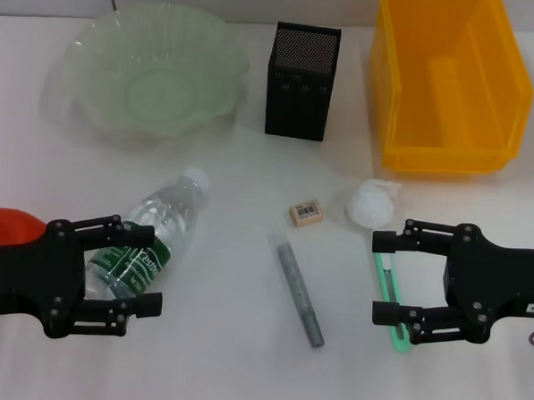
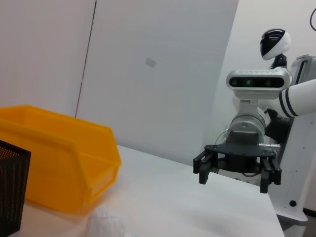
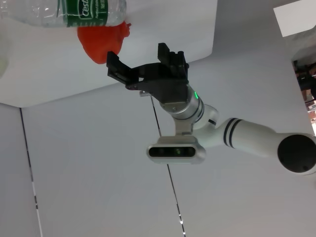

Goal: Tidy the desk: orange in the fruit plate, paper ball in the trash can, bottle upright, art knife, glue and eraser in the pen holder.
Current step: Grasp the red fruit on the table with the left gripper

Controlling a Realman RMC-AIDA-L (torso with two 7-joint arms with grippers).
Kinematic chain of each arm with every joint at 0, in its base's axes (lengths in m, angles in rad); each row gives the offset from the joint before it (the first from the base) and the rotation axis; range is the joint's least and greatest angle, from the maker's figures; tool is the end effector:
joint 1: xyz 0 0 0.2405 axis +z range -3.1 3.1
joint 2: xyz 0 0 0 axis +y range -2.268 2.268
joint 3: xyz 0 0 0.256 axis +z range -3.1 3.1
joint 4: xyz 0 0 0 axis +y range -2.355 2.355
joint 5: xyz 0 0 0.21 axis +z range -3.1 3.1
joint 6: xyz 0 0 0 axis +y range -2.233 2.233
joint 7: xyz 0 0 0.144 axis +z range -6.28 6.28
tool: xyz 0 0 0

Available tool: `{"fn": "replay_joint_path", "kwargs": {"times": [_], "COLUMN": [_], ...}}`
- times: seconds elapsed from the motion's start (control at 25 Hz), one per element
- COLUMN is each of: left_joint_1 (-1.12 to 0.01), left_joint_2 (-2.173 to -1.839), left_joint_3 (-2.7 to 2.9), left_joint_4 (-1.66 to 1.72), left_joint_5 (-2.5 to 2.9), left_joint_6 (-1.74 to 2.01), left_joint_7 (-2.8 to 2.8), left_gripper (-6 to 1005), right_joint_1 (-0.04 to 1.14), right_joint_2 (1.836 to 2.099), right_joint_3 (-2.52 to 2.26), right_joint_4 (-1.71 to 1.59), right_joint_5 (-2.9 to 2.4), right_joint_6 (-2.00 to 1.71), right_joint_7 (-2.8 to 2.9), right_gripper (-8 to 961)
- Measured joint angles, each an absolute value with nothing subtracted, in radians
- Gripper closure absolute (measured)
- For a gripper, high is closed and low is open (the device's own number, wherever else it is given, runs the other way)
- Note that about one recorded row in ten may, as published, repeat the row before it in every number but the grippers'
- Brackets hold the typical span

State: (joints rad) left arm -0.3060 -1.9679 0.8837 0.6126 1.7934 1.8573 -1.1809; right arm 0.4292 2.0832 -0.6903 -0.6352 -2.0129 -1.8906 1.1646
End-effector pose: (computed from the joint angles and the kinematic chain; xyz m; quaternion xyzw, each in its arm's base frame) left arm -0.2983 0.2425 0.0274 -0.9415 -0.1551 -0.2955 0.0463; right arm 0.2647 0.2614 -0.0016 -0.9448 0.1224 0.3033 0.0177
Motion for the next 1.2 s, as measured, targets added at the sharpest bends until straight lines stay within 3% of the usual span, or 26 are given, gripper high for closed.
{"fn": "replay_joint_path", "kwargs": {"times": [0.32, 0.68, 0.88, 1.2], "left_joint_1": [-0.297, -0.200, -0.154, -0.190], "left_joint_2": [-1.970, -1.937, -1.941, -1.965], "left_joint_3": [0.852, 0.560, 0.498, 0.498], "left_joint_4": [0.608, 0.620, 0.616, 0.620], "left_joint_5": [1.793, 1.793, 1.801, 1.944], "left_joint_6": [1.857, 1.804, 1.667, 1.537], "left_joint_7": [-1.168, -1.158, -1.155, -1.167], "left_gripper": [190, 212, 224, 243], "right_joint_1": [0.429, 0.425, 0.423, 0.430], "right_joint_2": [2.083, 2.083, 2.082, 2.082], "right_joint_3": [-0.693, -0.691, -0.690, -0.690], "right_joint_4": [-0.613, -0.598, -0.595, -0.595], "right_joint_5": [-2.012, -2.012, -2.012, -2.012], "right_joint_6": [-1.865, -1.859, -1.859, -1.858], "right_joint_7": [1.163, 1.163, 1.163, 1.163], "right_gripper": [127, 128, 128, 127]}}
